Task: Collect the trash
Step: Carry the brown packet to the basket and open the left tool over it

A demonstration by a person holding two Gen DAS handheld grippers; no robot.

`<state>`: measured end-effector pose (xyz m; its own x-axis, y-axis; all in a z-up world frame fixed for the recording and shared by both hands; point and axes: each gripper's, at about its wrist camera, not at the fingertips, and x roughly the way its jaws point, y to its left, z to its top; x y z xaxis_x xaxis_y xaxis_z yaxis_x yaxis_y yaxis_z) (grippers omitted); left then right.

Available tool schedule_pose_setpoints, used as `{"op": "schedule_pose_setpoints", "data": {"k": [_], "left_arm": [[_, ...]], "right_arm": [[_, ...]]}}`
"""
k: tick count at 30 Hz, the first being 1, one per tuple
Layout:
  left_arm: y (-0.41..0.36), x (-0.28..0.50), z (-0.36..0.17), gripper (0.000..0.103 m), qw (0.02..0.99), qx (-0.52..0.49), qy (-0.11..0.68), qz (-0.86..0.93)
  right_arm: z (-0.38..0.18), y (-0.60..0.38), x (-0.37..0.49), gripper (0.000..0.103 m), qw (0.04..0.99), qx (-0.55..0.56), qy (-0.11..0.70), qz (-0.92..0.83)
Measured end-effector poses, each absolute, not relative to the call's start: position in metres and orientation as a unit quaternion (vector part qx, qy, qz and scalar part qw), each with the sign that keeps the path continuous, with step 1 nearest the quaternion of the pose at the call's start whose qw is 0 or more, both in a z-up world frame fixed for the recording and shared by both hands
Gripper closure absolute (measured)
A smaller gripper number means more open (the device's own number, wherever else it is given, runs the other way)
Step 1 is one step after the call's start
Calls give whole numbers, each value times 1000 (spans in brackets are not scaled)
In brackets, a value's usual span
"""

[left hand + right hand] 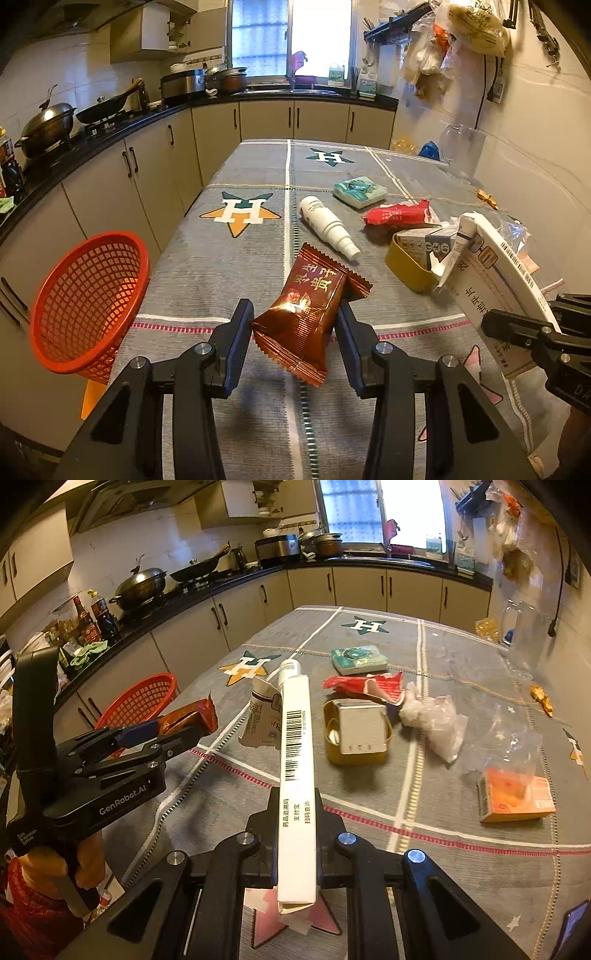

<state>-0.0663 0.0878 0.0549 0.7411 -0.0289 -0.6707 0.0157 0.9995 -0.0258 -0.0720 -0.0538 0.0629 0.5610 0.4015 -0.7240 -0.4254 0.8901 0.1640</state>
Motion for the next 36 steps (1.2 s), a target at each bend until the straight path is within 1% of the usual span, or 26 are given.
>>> {"op": "schedule_pose_setpoints", "data": {"k": [17,36], "left_arm": [[130,-74,59,60,935,-43,350,22],[206,-86,63,60,933,-92,337,89]], "right_arm": [[61,-4,-56,89,863,-30,425,273],[69,71,-32,89,839,-52,435,322]]}}
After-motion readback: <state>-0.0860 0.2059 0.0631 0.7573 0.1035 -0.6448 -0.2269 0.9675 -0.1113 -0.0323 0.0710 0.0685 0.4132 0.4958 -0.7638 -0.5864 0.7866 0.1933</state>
